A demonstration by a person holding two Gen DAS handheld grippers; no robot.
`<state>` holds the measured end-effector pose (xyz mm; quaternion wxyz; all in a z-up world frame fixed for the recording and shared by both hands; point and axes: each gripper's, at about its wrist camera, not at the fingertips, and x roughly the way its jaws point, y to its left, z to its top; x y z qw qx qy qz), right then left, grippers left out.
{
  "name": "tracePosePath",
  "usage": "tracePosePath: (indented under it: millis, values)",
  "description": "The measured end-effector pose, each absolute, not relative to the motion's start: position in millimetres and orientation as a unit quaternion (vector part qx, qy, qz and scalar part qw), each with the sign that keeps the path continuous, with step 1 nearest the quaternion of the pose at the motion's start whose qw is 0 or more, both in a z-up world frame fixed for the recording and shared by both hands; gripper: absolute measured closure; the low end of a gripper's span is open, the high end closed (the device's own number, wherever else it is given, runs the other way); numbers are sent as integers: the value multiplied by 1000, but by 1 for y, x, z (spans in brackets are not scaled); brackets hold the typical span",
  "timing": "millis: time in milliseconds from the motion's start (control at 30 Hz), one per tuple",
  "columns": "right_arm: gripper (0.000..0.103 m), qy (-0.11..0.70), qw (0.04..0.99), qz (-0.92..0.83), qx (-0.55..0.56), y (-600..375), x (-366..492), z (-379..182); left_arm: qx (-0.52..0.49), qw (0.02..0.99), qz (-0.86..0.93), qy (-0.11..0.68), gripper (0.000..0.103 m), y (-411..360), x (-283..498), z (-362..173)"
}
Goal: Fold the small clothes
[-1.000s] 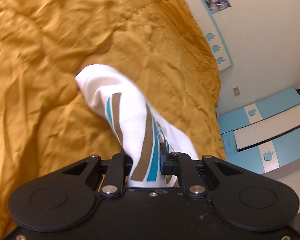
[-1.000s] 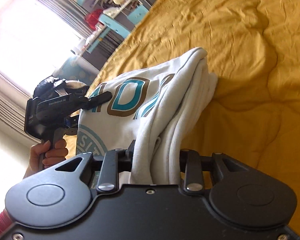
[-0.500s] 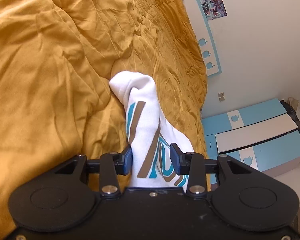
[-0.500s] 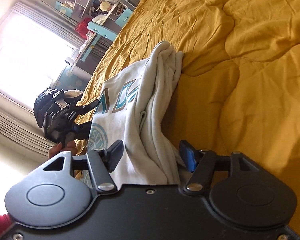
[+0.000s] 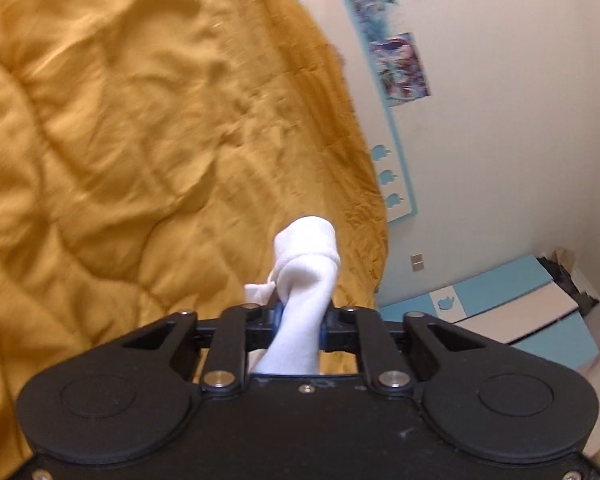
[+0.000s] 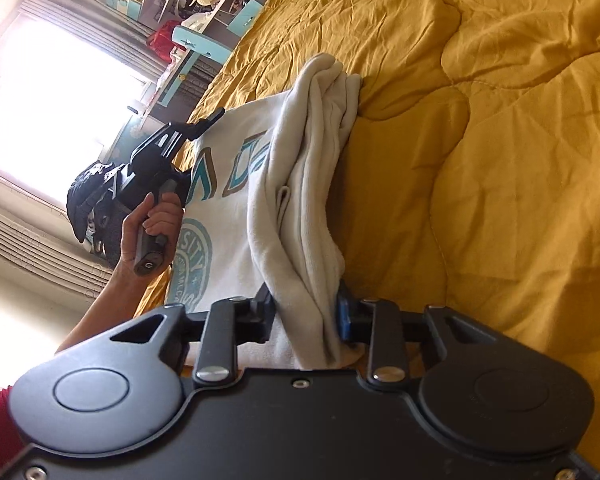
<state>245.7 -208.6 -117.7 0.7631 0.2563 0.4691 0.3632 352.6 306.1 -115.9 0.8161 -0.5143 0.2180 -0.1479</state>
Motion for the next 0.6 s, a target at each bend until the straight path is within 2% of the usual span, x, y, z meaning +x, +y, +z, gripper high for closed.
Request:
tracePosePath:
  millis: [67, 133, 233, 333, 400, 467, 600]
  values:
    - [80, 463, 771, 362, 245, -208, 240, -112, -448, 859, -155, 196, 95, 299, 349, -99]
    - [80, 480, 775, 341, 229, -204, 240, -118, -425, 867, -131, 224, 95, 299, 360, -101]
    - [79, 493, 762, 329, 261, -207, 247, -137, -413, 861, -88, 284, 94, 307, 376, -121]
    - [75, 492, 746, 331, 302, -219, 246, -146, -445, 840, -82, 298, 86, 319, 373, -136]
    - [69, 490, 750, 331, 295, -222, 242, -140, -456, 839, -71, 289, 73, 326, 361, -130]
    - [61, 484, 765, 322, 279, -224, 239, -127, -434, 855, -56, 277, 72, 331, 342, -109]
    - [51, 390, 842, 289, 234, -220, 249, -86, -371, 905, -48, 201, 66, 331, 272, -59]
